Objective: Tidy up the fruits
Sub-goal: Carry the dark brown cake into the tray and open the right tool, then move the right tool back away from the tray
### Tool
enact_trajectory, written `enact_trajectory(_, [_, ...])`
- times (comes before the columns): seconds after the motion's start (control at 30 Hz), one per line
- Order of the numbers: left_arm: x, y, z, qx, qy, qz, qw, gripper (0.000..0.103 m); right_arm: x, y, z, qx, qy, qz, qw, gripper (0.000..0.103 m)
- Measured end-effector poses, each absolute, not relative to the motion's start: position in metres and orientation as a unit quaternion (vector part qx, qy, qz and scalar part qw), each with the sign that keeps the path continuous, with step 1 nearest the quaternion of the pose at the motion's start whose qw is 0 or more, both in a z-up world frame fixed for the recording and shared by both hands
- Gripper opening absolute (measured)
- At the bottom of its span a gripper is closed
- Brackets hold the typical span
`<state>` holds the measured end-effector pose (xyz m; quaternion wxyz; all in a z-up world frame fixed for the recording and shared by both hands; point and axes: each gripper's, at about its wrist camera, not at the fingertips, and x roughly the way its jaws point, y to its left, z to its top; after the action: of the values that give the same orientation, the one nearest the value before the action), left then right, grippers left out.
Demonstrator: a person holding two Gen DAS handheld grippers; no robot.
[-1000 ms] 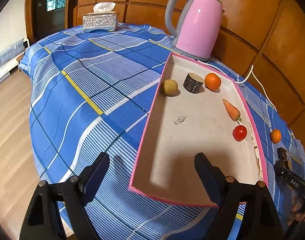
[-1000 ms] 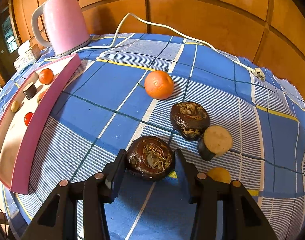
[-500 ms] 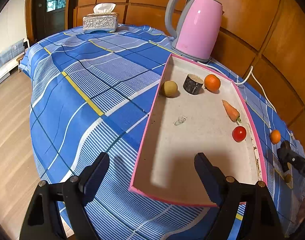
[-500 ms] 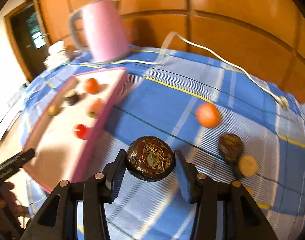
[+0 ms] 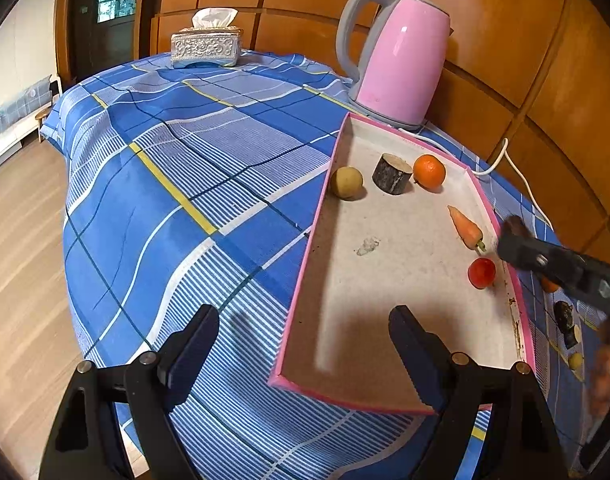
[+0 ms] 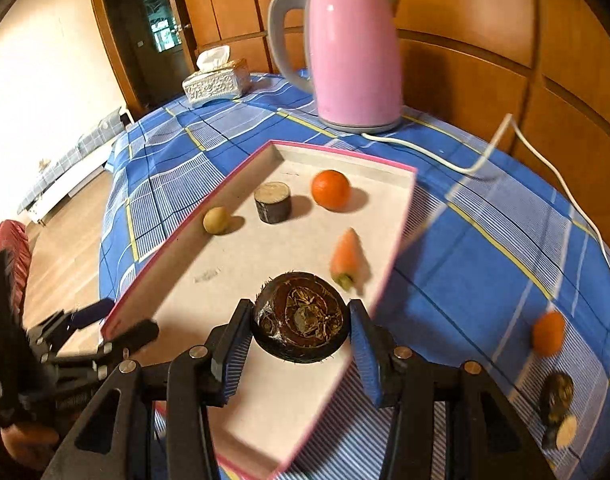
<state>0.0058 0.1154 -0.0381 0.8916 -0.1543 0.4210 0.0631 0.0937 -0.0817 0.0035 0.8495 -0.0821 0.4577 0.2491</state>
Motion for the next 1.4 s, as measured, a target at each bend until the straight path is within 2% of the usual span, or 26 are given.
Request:
enact_trajectory(0.33, [0.006,0.119,-0.039,-0.153,0.422,0.068,0.891,0.087,0.127,-0.045,-0.017,-0.089,0.473,0.214,0.85,0.048])
enact_trajectory(0.47, [0.006,0.12,-0.04,-0.155,0.425,0.069,0.889,0.087,0.132,-0.046,-0.022,-0.085,0.473,0.2,0.854,0.052])
enact_trajectory(0.53, [0.006,0.119,-0.041,-0.154,0.425,0.069,0.889,0.087,0.13,-0.049,-0.022,-0.081,0.472,0.201,0.855,0.055])
enact_trajectory(1.4, [0.002,0.113,-0.035,-0.146,0.425,0.064,0.891,0.087,0.081,-0.082,-0.004,-0.06,0.433,0.167,0.884,0.055])
